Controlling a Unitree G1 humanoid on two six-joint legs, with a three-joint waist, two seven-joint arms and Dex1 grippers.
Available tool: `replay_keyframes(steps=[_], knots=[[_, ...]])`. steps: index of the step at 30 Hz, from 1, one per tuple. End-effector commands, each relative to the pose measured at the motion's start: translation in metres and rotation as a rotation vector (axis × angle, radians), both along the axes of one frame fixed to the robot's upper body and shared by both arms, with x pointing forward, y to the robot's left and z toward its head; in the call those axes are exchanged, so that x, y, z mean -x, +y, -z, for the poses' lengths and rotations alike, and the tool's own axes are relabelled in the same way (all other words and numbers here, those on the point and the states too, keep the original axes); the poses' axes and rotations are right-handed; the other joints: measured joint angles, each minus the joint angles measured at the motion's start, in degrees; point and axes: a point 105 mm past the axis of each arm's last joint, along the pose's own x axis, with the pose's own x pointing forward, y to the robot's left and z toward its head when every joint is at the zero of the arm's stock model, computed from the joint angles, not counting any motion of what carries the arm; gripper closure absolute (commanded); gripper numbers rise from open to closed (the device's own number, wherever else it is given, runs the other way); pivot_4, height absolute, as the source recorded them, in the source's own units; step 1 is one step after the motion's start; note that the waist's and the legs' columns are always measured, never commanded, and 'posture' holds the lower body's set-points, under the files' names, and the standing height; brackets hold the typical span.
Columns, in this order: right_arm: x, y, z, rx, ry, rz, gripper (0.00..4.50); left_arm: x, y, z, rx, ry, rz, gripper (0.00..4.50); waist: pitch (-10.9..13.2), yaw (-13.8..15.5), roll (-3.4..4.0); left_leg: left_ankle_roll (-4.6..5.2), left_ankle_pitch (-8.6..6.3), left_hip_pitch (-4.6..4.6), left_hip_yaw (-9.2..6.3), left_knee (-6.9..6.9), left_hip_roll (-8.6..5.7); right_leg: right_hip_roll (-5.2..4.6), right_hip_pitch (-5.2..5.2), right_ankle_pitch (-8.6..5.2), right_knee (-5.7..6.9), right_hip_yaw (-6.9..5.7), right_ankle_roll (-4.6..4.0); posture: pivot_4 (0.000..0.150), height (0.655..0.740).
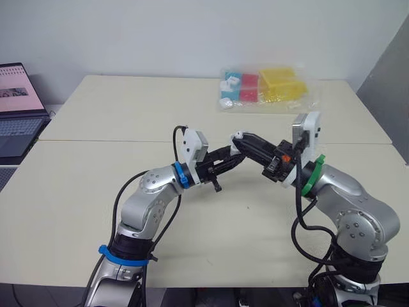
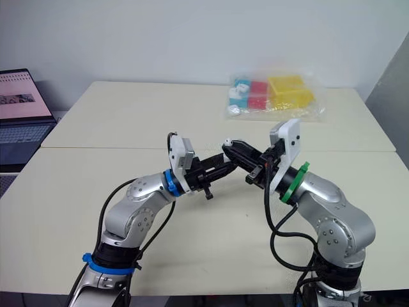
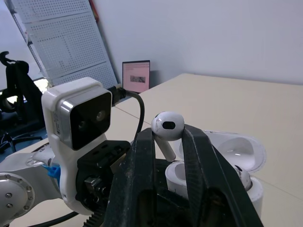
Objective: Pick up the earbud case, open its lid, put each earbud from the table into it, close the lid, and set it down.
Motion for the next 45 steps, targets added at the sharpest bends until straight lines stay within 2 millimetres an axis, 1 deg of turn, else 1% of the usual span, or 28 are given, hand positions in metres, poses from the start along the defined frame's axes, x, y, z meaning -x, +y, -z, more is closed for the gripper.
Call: replay_keyframes(steps=[1,7,11,15,18,27,36,45], knots=[[0.0,-0.001,-0.002,-0.013,-0.039,0.031,4.11,0.003,-0.001,-0.012,0.028,-0.043,0.013,3.71,0.0,0.0,0.0,0.0,0.0,0.0,0.0,0.0,0.0,0.0,0.0,0.0,-0.01,0.0,0.0,0.15,0.7364],[0.001,-0.002,0.015,0.015,-0.01,0.031,4.11,0.002,0.001,-0.011,0.035,-0.042,0.006,3.71,0.0,0.01,0.0,0.0,0.0,-0.02,0.0,0.0,0.0,0.0,0.0,0.0,-0.06,0.0,0.0,0.15,0.7364],[0.0,-0.003,0.02,0.024,-0.007,0.04,4.11,0.002,0.001,-0.011,0.036,-0.044,0.007,3.71,0.0,0.02,0.0,0.0,0.0,-0.01,0.0,0.0,0.0,0.0,0.0,0.0,-0.03,-0.01,0.0,0.15,0.7364],[0.0,-0.002,0.021,0.016,-0.004,0.038,4.11,0.003,0.0,-0.011,0.037,-0.051,0.009,3.71,0.0,0.02,0.0,0.0,0.0,0.0,-0.01,0.0,0.01,0.01,0.0,0.0,-0.02,-0.01,0.0,0.15,0.7364],[0.002,0.002,0.022,0.01,0.0,0.022,4.11,0.006,-0.002,-0.01,0.016,-0.088,0.019,3.71,0.0,0.03,0.0,0.0,0.0,-0.01,0.01,-0.01,0.01,0.01,0.0,0.0,-0.04,0.01,0.0,0.15,0.7364],[0.007,0.009,0.025,0.008,0.014,-0.004,4.11,0.008,-0.004,-0.007,0.016,-0.099,0.024,3.71,0.0,0.04,0.0,0.0,0.0,-0.01,0.01,0.0,0.01,0.0,0.0,0.0,-0.05,0.0,0.0,0.15,0.7364],[0.011,0.011,0.027,0.013,0.032,-0.024,4.11,0.008,-0.006,-0.01,0.017,-0.114,0.023,3.71,0.0,0.04,0.0,0.0,0.0,-0.02,0.0,-0.01,0.01,0.0,0.0,0.0,-0.05,0.0,0.0,0.15,0.7364],[0.014,0.016,0.028,-0.008,0.073,-0.042,4.11,0.012,-0.012,-0.013,0.0,-0.183,0.035,3.71,0.0,0.05,0.0,0.0,0.0,-0.02,0.01,-0.01,0.01,0.01,0.0,0.0,-0.06,0.01,0.0,0.15,0.7364]])
